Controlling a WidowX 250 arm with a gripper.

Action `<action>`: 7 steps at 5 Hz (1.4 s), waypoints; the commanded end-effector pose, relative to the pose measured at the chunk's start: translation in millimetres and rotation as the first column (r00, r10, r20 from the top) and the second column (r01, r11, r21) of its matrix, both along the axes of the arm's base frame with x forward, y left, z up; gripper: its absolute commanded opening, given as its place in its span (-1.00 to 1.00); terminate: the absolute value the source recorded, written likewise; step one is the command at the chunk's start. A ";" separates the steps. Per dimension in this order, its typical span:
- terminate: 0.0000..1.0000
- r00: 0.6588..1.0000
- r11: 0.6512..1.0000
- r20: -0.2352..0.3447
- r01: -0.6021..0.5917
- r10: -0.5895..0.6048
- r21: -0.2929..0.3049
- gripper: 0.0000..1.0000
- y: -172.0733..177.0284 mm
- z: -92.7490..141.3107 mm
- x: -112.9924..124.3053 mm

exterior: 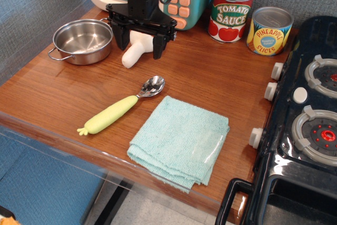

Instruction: Place the mushroom on top of the cloth.

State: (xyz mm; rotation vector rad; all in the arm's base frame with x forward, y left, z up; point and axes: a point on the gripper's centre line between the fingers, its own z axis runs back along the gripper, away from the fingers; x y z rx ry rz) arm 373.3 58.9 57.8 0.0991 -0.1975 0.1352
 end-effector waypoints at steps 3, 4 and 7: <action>-1.00 1.000 1.000 0.010 -0.023 0.023 -0.003 -1.00 11.4 -21.2 20.8; -1.00 0.996 1.000 0.091 -0.007 0.007 0.003 -1.00 4.1 8.5 21.0; -1.00 0.967 0.981 0.174 0.194 -0.187 -0.022 -1.00 -85.3 52.8 -46.6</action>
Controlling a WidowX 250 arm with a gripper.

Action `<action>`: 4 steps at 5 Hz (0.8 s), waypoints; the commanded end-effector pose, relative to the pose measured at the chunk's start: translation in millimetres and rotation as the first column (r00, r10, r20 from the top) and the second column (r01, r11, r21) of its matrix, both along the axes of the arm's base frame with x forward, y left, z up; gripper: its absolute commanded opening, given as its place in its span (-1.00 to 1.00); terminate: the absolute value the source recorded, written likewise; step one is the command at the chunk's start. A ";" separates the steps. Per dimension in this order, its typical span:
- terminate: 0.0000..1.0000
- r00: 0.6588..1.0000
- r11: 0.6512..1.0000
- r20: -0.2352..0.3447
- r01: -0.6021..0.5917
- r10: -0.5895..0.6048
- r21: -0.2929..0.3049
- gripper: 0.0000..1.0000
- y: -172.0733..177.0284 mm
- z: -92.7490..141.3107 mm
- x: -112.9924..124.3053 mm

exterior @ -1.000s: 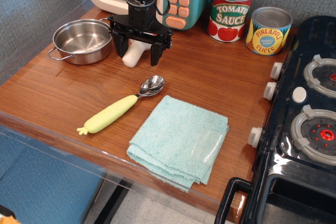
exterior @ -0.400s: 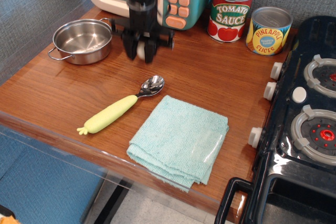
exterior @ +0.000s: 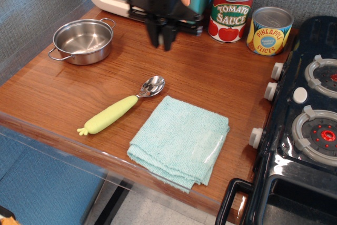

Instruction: Place the mushroom on top of the cloth.

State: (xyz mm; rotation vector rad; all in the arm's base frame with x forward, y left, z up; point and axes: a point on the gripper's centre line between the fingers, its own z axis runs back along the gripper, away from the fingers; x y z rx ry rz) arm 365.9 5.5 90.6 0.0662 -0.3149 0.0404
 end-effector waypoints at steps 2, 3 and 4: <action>-1.00 0.971 0.971 -0.011 0.236 -0.237 -0.036 -1.00 -80.7 -0.1 -108.7; -1.00 0.963 0.964 -0.045 0.265 -0.267 -0.032 -1.00 -87.1 -9.1 -123.0; -1.00 0.966 0.970 -0.091 0.241 -0.242 -0.030 -1.00 -82.4 -21.8 -133.5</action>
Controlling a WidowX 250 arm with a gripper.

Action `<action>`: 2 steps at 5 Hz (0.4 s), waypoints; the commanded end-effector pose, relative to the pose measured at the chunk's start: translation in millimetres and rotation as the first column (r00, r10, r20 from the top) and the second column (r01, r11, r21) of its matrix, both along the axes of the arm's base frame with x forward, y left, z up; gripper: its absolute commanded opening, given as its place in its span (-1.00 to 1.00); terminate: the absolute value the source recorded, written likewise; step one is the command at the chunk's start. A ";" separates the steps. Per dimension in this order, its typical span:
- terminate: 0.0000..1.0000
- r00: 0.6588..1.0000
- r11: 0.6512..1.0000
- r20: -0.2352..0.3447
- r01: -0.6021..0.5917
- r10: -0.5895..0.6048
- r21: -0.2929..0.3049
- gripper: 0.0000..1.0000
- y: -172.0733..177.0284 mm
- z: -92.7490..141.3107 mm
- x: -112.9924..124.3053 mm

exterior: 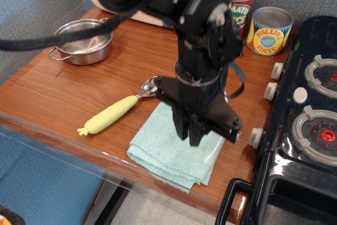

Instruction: Place the mushroom on top of the cloth.

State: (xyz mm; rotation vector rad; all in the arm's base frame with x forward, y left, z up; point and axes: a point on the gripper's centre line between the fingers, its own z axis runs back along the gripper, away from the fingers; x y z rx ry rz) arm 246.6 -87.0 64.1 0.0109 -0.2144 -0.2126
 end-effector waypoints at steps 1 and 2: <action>-1.00 0.998 0.998 -0.014 -0.057 0.057 0.000 1.00 17.5 -0.3 -17.2; -1.00 0.996 0.997 -0.031 -0.078 0.078 0.004 1.00 21.7 -2.4 -18.3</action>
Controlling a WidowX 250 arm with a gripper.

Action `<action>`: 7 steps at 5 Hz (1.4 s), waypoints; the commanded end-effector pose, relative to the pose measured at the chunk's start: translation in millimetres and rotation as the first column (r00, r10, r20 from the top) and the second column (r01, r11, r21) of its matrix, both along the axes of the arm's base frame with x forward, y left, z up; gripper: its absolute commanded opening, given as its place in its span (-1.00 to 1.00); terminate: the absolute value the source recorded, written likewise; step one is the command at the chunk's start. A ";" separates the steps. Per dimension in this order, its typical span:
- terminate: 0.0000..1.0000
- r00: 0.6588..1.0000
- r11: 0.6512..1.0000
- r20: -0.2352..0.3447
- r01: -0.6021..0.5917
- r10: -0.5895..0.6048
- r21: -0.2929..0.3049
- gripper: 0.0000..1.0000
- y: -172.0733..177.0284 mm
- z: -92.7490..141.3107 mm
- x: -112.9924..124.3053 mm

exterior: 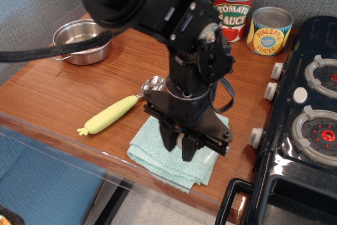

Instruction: Place the mushroom on top of the cloth.

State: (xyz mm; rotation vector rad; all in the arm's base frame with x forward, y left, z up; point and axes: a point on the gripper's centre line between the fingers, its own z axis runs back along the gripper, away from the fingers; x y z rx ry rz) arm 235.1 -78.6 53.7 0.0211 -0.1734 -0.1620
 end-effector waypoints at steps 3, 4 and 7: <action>-1.00 0.996 0.998 0.091 0.004 0.002 -0.067 1.00 -1.5 52.3 -4.9; -1.00 0.996 0.996 0.089 -0.023 0.031 -0.088 1.00 -1.4 61.1 -5.1; 1.00 0.995 0.993 0.045 -0.091 0.094 -0.075 1.00 1.0 57.7 -5.9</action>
